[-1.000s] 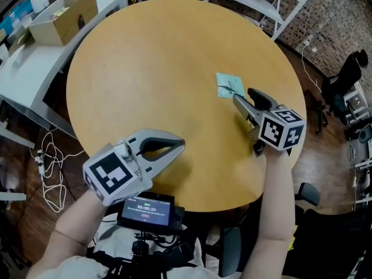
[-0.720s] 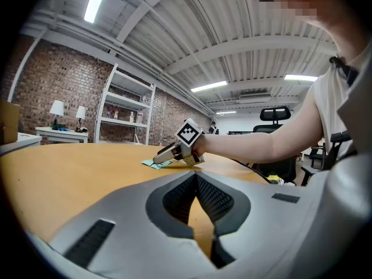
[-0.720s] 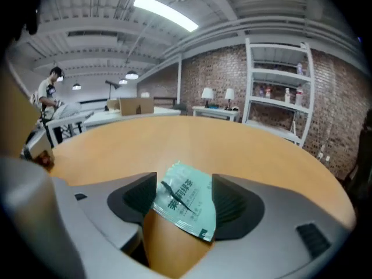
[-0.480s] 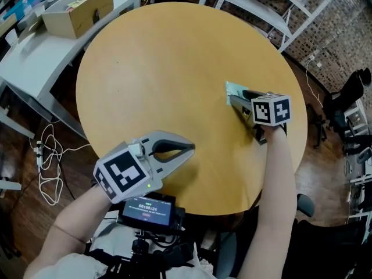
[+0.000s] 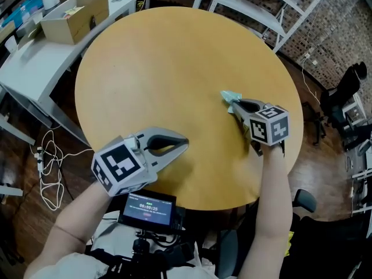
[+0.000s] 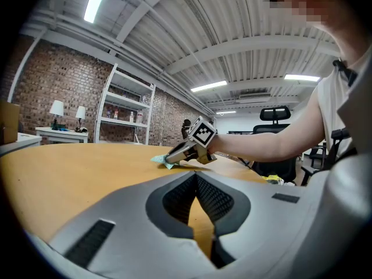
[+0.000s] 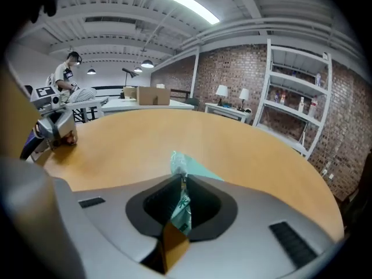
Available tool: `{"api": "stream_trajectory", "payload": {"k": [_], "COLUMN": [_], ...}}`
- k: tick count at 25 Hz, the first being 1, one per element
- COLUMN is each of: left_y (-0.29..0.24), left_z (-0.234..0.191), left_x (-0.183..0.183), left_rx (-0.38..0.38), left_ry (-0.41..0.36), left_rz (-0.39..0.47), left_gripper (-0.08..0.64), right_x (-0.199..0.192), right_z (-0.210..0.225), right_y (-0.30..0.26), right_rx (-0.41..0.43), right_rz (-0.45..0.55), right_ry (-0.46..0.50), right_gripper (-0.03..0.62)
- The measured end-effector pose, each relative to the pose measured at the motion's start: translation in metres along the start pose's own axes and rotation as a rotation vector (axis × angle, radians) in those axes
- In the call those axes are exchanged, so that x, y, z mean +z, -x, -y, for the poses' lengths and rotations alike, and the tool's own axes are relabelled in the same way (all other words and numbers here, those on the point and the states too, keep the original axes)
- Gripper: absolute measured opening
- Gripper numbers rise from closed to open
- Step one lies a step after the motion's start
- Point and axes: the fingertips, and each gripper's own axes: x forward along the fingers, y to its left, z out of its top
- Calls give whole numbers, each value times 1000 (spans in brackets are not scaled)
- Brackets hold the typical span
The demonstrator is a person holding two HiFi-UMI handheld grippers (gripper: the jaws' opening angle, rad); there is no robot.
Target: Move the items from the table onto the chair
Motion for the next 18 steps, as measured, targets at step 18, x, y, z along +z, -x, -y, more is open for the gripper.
{"api": "stream_trajectory", "payload": {"k": [18], "left_y": [-27], "left_z": [5], "left_x": [-3], "left_rx": [9], "left_ry": [-38], "left_rz": [23], "left_gripper": [11], "right_x": [14], "right_z": [-93], "right_y": [123], "right_rx": [87], "right_rz": [370], "right_ry": [-13], "right_gripper": [31]}}
